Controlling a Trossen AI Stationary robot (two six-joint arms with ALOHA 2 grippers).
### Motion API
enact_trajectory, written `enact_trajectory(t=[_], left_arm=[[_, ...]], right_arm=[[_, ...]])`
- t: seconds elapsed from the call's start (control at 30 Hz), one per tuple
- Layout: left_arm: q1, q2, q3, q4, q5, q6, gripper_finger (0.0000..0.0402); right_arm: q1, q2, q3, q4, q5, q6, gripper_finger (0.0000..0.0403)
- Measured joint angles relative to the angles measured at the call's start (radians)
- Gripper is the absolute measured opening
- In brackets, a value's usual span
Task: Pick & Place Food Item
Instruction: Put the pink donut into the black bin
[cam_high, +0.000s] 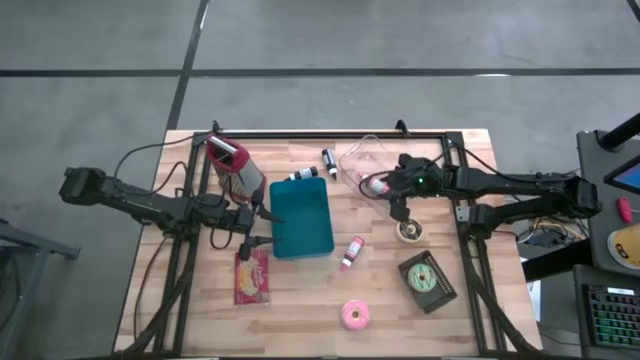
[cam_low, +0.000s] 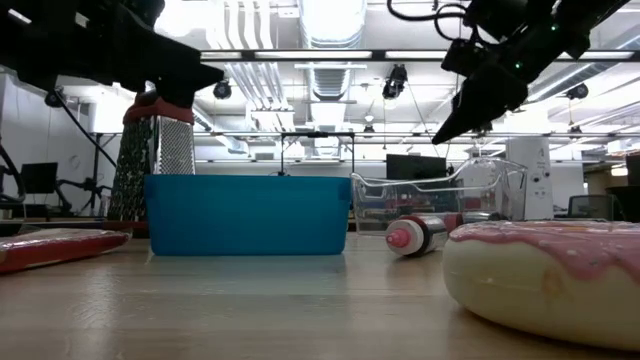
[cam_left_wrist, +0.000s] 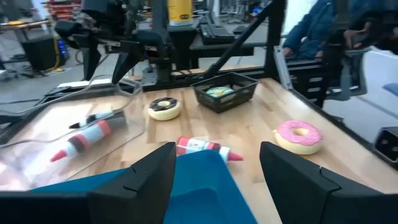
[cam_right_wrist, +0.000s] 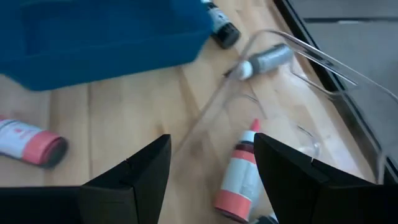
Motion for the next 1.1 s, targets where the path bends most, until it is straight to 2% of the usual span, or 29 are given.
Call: enact_trajectory(t=[0.2, 0.4, 0.63, 0.9, 1.1], left_arm=[[0.000, 0.000, 0.000, -0.002, 0.000, 0.005, 0.0239], [0.000, 0.000, 0.000, -0.040, -0.053, 0.002, 0.0239], [0.000, 0.000, 0.000, -0.073, -0.080, 0.003, 0.0239], [0.000, 0.000, 0.000, -0.076, -0.090, 0.004, 0.0239], [0.000, 0.000, 0.000, -0.079, -0.096, 0.003, 0.0239]], right_arm=[[0.096, 0.000, 0.000, 0.000, 0.000, -0.021, 0.0226], [0.217, 0.000, 0.000, 0.000, -0.004, -0.029, 0.0226], [0.376, 0.023, 0.000, 0.009, -0.002, 0.065, 0.0226], [0.550, 0.177, 0.006, 0.126, -0.001, 0.166, 0.0226], [0.643, 0.329, 0.091, 0.128, 0.026, 0.215, 0.0226]])
